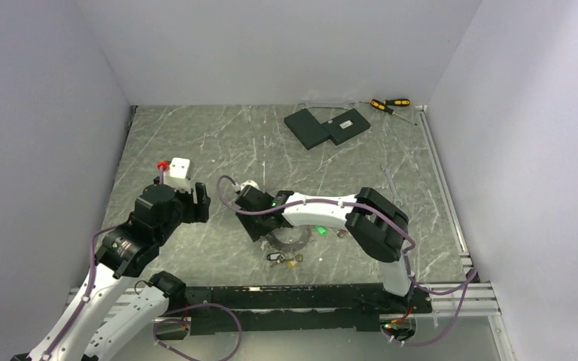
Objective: Put the keys on the keyring
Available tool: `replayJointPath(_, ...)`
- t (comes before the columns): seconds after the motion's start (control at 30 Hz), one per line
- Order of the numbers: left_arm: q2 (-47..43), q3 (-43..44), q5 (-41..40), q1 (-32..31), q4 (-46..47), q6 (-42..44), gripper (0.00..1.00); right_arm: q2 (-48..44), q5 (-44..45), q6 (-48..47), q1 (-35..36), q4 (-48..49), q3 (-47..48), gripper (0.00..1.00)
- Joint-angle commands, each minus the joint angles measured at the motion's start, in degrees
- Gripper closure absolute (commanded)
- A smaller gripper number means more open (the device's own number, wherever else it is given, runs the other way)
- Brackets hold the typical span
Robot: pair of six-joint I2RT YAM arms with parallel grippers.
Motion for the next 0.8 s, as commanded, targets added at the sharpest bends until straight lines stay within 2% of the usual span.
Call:
replayJointPath(0.0,-0.8,0.0,-0.3,0.4,2.9,1.3,0.27,3.5,-10.2,-11.3,0.4,11.0,2.3,0.41)
replayJointPath(0.17,-1.4,0.0,-1.1,0.5,2.7,1.2,0.27,0.4,-15.7,-15.5,0.4,14.3,0.6,0.36)
replayJointPath(0.3,-1.5,-0.1,-1.0,0.6,2.9,1.3,0.27,-4.6,-11.9,-16.6,0.3,15.2,-3.3,0.29)
replayJointPath(0.37,-1.5,-0.1,-0.8,0.8,3.0,1.3,0.27,-7.3,-10.2,-16.7,-0.4,15.7,-5.3,0.29)
replayJointPath(0.47,-1.5,-0.1,-0.4,1.0,3.2,1.4,0.27,-9.6,-11.2,-16.5,-2.0,16.1,-7.3,0.4)
replayJointPath(0.77,-1.4,-0.2,-0.3,1.5,3.3,1.4,0.27,-8.2,-15.5,-14.0,-2.1,16.8,-9.2,0.75)
